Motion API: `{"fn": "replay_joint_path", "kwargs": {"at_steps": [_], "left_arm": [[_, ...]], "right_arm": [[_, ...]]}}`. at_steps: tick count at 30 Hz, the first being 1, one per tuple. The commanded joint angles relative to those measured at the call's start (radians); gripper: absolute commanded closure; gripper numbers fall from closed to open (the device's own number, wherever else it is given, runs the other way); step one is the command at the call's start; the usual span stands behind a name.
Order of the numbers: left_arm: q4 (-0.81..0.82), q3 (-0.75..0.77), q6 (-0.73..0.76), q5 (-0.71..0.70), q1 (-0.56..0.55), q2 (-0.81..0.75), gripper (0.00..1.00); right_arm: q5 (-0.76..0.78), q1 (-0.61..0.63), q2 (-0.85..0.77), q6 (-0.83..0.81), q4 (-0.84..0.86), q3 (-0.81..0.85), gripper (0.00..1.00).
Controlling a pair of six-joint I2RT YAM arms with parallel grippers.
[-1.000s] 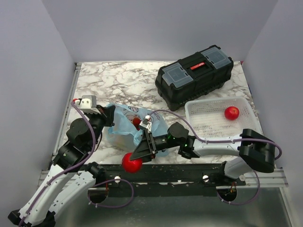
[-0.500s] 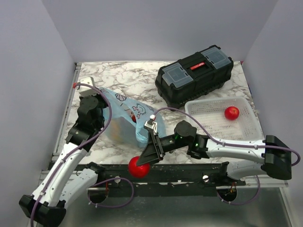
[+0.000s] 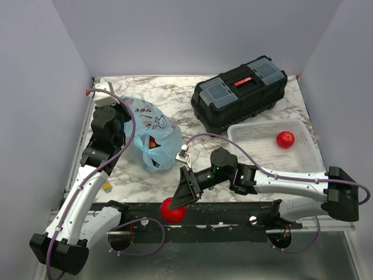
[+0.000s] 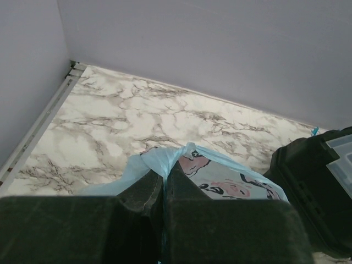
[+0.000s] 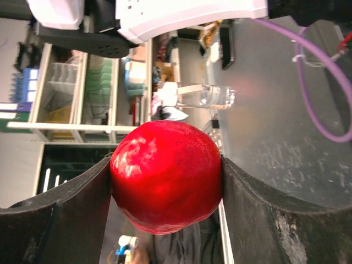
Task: Take the fake fruits out of the plastic bag
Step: Adjust the plastic bag at the center of the board, then place the fake fruit in the bin.
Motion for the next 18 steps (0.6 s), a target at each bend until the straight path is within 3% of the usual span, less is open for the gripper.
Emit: {"fn": "replay_joint_path", "kwargs": {"at_steps": [1,6,10,14,18], "left_arm": [[-0.078,0.008,0.000,0.097,0.007,-0.075,1.00],[-0.314,0.015,-0.025,0.293,0.007,-0.199,1.00],[-0.462,0.016,-0.041,0.458,0.007,-0.272,1.00],[-0.570,0.016,-0.061,0.617,0.007,-0.302,1.00],[-0.579,-0.013,-0.041,0.845,0.007,-0.302,1.00]], "right_arm": [[0.127,-0.031,-0.085,-0.198,-0.335,0.087,0.99],[0.360,-0.164,-0.161,-0.404,-0.661,0.187,0.99],[0.662,-0.308,-0.175,-0.544,-0.866,0.255,0.99],[0.880,-0.472,-0.167,-0.612,-0.949,0.252,0.99],[1.053,-0.636,-0.139,-0.622,-1.015,0.227,0.99]]}}
